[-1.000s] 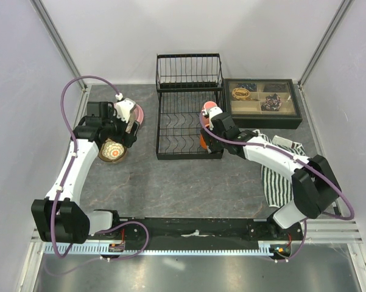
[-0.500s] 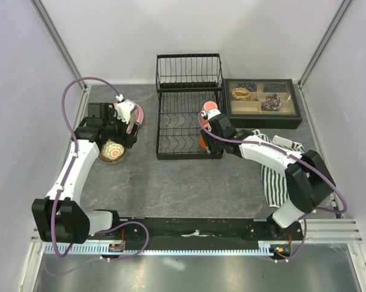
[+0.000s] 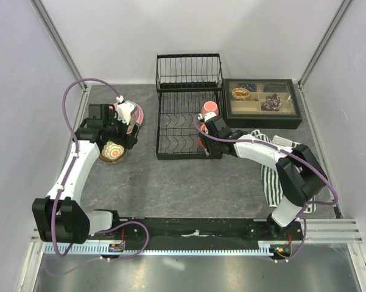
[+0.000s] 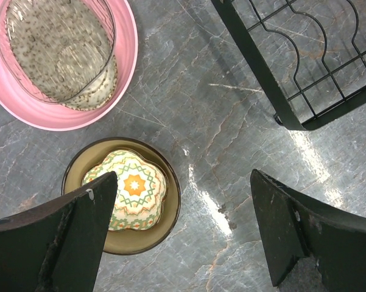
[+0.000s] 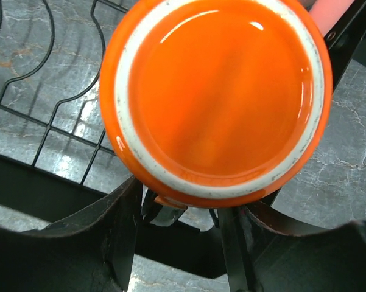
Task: Unload the mixed dishes from the dish rack
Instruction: Pick up the cup from the dish rack.
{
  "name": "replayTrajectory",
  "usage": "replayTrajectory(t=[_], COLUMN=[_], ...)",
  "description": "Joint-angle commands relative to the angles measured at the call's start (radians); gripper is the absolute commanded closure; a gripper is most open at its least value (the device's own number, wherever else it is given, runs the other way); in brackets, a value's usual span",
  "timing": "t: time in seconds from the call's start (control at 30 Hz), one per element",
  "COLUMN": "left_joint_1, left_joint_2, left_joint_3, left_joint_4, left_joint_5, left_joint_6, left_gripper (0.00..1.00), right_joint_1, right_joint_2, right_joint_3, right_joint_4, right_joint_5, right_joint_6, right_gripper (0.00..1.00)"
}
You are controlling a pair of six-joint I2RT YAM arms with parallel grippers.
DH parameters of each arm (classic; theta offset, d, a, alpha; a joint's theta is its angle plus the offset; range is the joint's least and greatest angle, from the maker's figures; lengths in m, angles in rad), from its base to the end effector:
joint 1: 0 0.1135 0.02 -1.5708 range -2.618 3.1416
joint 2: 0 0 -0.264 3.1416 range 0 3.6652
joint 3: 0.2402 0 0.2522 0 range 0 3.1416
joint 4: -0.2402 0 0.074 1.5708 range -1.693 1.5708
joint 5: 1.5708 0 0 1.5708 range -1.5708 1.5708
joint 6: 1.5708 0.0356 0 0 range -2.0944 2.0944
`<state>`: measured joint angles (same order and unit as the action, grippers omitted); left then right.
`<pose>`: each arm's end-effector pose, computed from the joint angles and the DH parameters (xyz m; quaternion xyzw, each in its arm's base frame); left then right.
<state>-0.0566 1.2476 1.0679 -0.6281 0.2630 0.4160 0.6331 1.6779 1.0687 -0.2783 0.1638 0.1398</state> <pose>0.2618 -0.0241 0.3007 0.2629 0.8831 -0.0538 0.3849 0.2875 0.2038 0.2004 -0.2027 0.9173 0.0545 0.3383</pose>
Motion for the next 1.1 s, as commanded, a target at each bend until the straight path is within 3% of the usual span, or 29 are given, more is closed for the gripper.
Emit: replayTrajectory(t=[0.0,0.5,0.9,1.07], left_joint_1=[0.001,0.001,0.001,0.001], left_joint_2=[-0.023,-0.027,-0.030,-0.030], left_joint_3=[-0.016,-0.029,-0.033,-0.040], left_joint_4=[0.039,0.045,0.047,0.047], left_joint_5=[-0.001,0.001,0.001,-0.002], left_joint_6=[-0.020,-0.010,-0.005,-0.003], left_gripper=[0.04,0.04,0.04,0.04], right_joint_1=[0.005,0.002,0.002,0.000], right_joint_2=[0.026,0.006,0.025,0.034], right_joint_3=[0.042,-0.039,-0.069,-0.070], right_joint_4=[0.054,0.183,0.240,0.255], right_joint_5=[0.046,-0.030,-0.050,-0.055], right_joint_6=[-0.034,-0.238,-0.282,-0.279], right_gripper=[0.42,0.54,0.55,0.60])
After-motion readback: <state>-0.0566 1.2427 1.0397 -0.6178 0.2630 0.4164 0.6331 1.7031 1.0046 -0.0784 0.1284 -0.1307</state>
